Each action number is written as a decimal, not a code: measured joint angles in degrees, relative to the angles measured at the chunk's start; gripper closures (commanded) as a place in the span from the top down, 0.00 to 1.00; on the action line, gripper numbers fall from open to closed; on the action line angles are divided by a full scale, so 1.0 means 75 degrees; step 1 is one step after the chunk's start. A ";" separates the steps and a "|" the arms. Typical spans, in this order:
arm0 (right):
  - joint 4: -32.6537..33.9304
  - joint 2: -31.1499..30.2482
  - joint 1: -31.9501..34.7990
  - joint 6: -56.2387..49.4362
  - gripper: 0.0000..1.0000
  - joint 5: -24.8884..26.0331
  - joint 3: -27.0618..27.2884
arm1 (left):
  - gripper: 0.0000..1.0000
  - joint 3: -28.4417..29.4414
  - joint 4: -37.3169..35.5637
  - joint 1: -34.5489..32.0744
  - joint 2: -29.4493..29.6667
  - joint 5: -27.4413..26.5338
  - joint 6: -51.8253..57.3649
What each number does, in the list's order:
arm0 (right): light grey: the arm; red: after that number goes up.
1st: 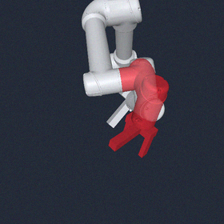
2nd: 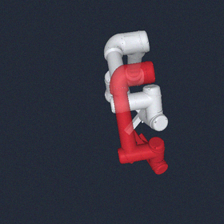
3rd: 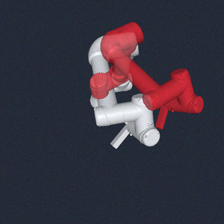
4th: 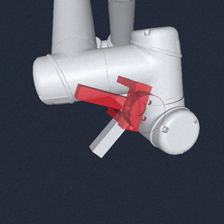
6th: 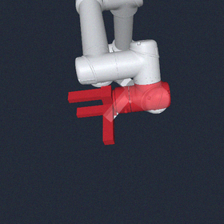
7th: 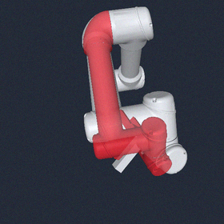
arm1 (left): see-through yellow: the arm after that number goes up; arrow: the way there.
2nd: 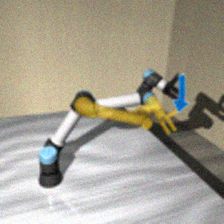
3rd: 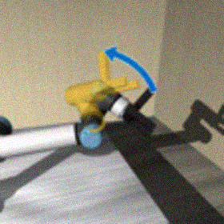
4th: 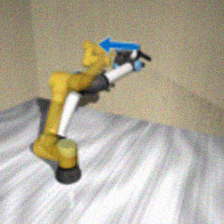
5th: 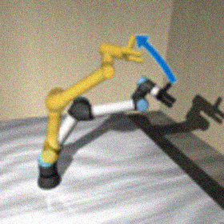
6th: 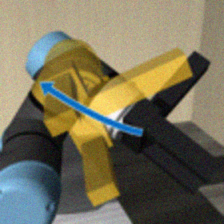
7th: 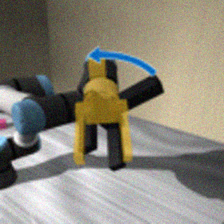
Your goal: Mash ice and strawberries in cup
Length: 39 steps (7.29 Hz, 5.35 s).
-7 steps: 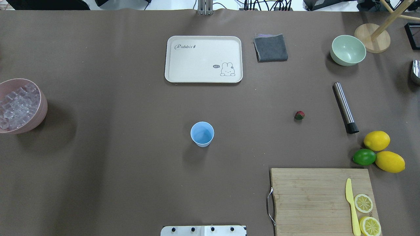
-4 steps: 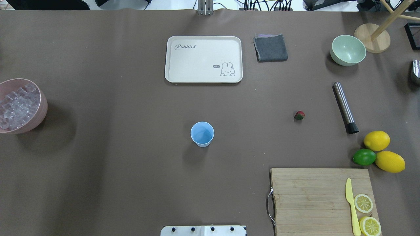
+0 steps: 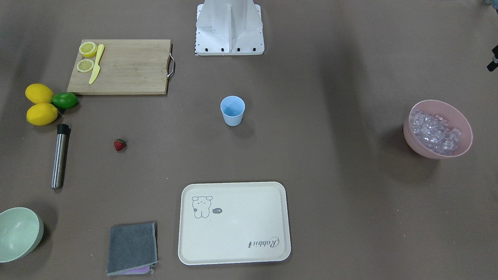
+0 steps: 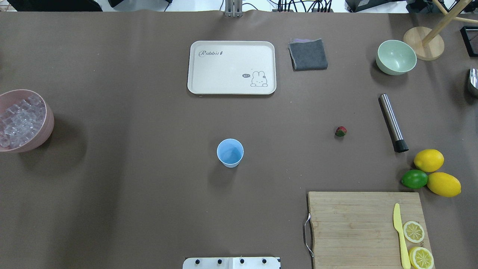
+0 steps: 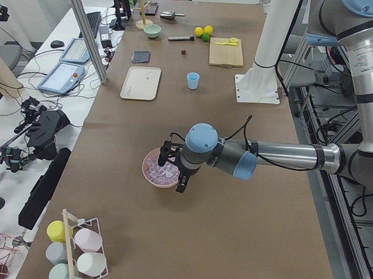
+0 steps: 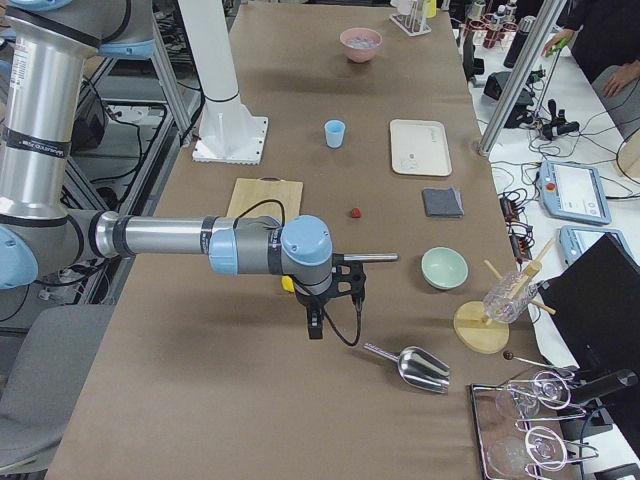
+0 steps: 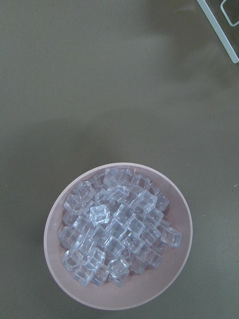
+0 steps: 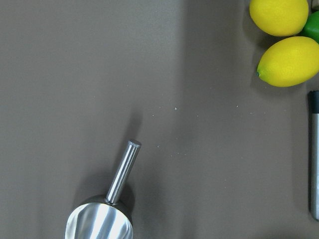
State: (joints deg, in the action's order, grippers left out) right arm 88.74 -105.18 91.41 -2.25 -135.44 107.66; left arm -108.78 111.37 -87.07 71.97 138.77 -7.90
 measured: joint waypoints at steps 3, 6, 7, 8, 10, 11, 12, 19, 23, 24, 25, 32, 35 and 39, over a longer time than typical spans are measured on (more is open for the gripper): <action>-0.0004 0.0123 -0.0010 0.0023 1.00 -0.0059 -0.0011 | 0.97 -0.0057 0.0316 0.0057 0.0124 -0.0179 0.0039; -0.0009 0.0127 -0.0011 0.0003 1.00 -0.0152 -0.0021 | 0.93 0.0045 0.0682 0.1096 0.0809 -0.0796 0.0481; -0.0008 0.0126 -0.0012 0.0019 1.00 -0.0159 -0.0023 | 0.93 0.0220 0.0703 0.1489 0.1091 -0.1076 0.0760; -0.0010 0.0127 -0.0012 0.0035 1.00 -0.0160 -0.0018 | 0.92 0.0480 0.0715 0.1798 0.1316 -0.1262 0.1202; -0.0018 0.0139 -0.0005 0.0061 1.00 -0.0143 0.0014 | 0.85 0.0890 0.0741 0.2203 0.1539 -0.1435 0.1929; -0.0017 0.0170 -0.0002 0.0067 1.00 -0.0137 0.0019 | 0.83 0.1022 0.0813 0.2384 0.1560 -0.1496 0.2139; -0.0012 0.0224 -0.0001 0.0070 1.00 -0.0138 0.0010 | 0.82 0.1204 0.1019 0.2548 0.1551 -0.1528 0.2273; -0.0008 0.0263 -0.0002 0.0066 1.00 -0.0151 -0.0008 | 0.70 0.1902 0.1790 0.3060 0.1607 -0.1730 0.2351; -0.0008 0.0245 0.0004 0.0066 1.00 -0.0165 0.0032 | 0.68 0.2252 0.1794 0.3107 0.1901 -0.1761 0.2393; -0.0005 0.0243 0.0006 0.0068 1.00 -0.0168 0.0035 | 0.68 0.2325 0.1802 0.3107 0.1941 -0.1759 0.2398; -0.0003 0.0243 0.0003 0.0073 1.00 -0.0169 0.0039 | 0.67 0.2364 0.1812 0.3109 0.1946 -0.1757 0.2400; -0.0005 0.0266 0.0012 0.0077 1.00 -0.0539 0.0055 | 0.00 0.2272 0.1867 0.3102 0.1724 -0.1735 0.2353; 0.0003 0.0264 0.0021 0.0078 1.00 -0.0580 0.0068 | 0.00 0.2107 0.1792 0.3010 0.1805 -0.1293 0.2343; -0.0003 0.0277 0.0023 0.0077 1.00 -0.0653 0.0093 | 0.00 0.0921 -0.0182 0.2232 0.2287 -0.0216 0.2332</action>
State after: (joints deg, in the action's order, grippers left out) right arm 88.72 -103.10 91.58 -1.67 -140.34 108.36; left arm -101.87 110.01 -70.33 89.12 137.15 9.59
